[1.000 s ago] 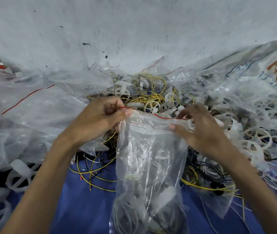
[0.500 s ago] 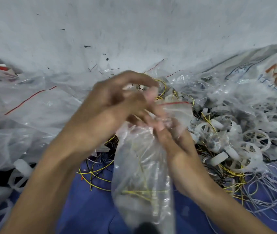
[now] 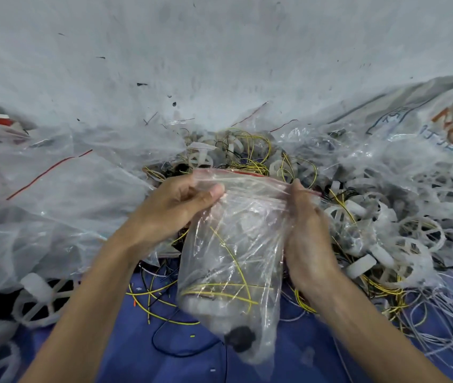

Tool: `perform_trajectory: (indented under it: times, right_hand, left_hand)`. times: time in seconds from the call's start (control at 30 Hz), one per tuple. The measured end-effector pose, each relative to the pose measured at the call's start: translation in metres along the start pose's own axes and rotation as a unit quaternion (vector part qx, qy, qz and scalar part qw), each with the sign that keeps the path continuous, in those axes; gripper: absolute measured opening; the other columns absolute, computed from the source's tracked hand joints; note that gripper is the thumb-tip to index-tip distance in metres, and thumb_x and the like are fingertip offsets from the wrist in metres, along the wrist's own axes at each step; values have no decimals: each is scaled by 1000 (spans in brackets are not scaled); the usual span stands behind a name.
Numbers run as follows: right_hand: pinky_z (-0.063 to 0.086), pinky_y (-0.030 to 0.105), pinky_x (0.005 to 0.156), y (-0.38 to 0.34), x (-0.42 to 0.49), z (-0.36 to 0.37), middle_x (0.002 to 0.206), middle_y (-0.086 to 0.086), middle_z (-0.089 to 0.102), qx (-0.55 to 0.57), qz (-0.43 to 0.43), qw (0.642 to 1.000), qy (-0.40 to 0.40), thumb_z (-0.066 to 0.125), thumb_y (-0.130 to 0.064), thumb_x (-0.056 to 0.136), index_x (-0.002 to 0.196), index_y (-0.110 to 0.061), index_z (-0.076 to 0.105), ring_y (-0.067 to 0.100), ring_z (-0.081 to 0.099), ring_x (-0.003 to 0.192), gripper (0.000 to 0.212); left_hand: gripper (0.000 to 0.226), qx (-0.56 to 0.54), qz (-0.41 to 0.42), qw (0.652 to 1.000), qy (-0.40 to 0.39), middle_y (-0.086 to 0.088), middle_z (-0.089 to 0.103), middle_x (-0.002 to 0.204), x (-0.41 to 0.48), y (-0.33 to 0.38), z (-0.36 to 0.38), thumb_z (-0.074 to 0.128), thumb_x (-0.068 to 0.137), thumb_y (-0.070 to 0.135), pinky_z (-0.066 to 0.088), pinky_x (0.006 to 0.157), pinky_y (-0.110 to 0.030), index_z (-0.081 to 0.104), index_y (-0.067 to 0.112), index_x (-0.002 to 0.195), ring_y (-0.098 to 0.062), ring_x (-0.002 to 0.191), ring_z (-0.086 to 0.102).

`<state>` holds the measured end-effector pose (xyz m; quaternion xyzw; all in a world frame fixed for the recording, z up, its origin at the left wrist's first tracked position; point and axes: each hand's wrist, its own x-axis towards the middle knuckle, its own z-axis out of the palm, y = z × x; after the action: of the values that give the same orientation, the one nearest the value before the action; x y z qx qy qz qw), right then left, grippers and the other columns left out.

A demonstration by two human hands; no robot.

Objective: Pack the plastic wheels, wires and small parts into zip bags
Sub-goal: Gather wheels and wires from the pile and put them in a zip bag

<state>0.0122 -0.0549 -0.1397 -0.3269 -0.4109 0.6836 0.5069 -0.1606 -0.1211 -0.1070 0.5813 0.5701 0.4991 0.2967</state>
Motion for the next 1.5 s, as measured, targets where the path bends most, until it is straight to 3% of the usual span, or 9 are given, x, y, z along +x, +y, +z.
perform_trajectory:
  times: [0.1, 0.17, 0.37, 0.67, 0.83, 0.97, 1.17, 1.3, 1.5]
  right_hand:
    - [49, 42, 85, -13, 6, -12, 82, 1, 67, -117, -63, 991, 3, 60, -33, 86, 95, -6, 62, 16, 62, 79, 29]
    - [52, 35, 73, -22, 10, -19, 71, -1, 63, -151, -71, 986, -13, 62, -27, 85, 93, 1, 61, 12, 59, 68, 29]
    - [53, 14, 54, -60, 1, -29, 73, -1, 70, -53, -45, 984, -166, 74, -28, 57, 69, -14, 73, 4, 64, 59, 19]
    - [53, 13, 65, -38, 18, -40, 77, 5, 68, -258, 9, 956, -141, 65, -13, 81, 88, 2, 68, 8, 65, 69, 17]
    - [54, 19, 67, -32, 21, -34, 79, 2, 71, -297, -27, 942, -152, 58, -46, 79, 87, -8, 68, 13, 68, 75, 41]
    - [57, 27, 68, -20, 20, -24, 69, -1, 66, -255, -83, 954, -133, 58, -25, 88, 81, -10, 68, 13, 62, 67, 19]
    - [50, 18, 55, -26, 25, -18, 60, -5, 63, -300, -204, 926, -102, 63, -19, 87, 72, -14, 66, 8, 59, 56, 17]
    - [49, 17, 57, -32, 30, -20, 58, -3, 63, -307, -204, 924, -107, 64, -18, 86, 66, -18, 66, 9, 59, 57, 20]
    - [54, 25, 65, -14, 31, -21, 67, -5, 64, -290, -104, 948, -77, 52, -20, 94, 83, -9, 62, 11, 60, 67, 19]
  left_hand:
    - [24, -31, -12, 998, 58, 12, 62, 57, 4, -4, 4, 57, 68, 53, 44, 50, -16, 69, 36, 81, -1, 52, 56]
    - [20, -34, 13, 995, 98, 10, 60, 55, 4, 2, 9, 57, 71, 48, 41, 49, -16, 70, 34, 75, -2, 51, 52]
    - [26, -27, 168, 983, 72, 10, 50, 51, -16, 40, -12, 62, 83, 38, 33, 44, -11, 61, 23, 62, -3, 47, 42]
    - [25, -21, -28, 987, 155, 9, 55, 47, 12, -14, -16, 59, 88, 27, 36, 42, -12, 63, 17, 66, 0, 40, 45]
    - [18, -33, -19, 984, 174, 9, 61, 55, 15, -24, -27, 64, 81, 35, 43, 53, -23, 67, 23, 68, -3, 49, 52]
    - [16, -40, 0, 983, 179, 9, 60, 52, 15, -18, -24, 62, 88, 17, 42, 45, -14, 64, 19, 72, -3, 45, 52]
    - [14, -29, -11, 981, 192, 10, 65, 57, 13, -17, -27, 61, 89, 16, 53, 68, -23, 65, 19, 76, -3, 58, 61]
    - [15, -14, -47, 980, 192, 7, 67, 58, 12, -19, -31, 66, 82, 28, 53, 82, -44, 66, 16, 73, -11, 64, 62]
    - [24, -23, -16, 976, 216, 5, 61, 53, 7, 2, -17, 71, 81, 28, 43, 64, -36, 64, 23, 58, -9, 48, 50]
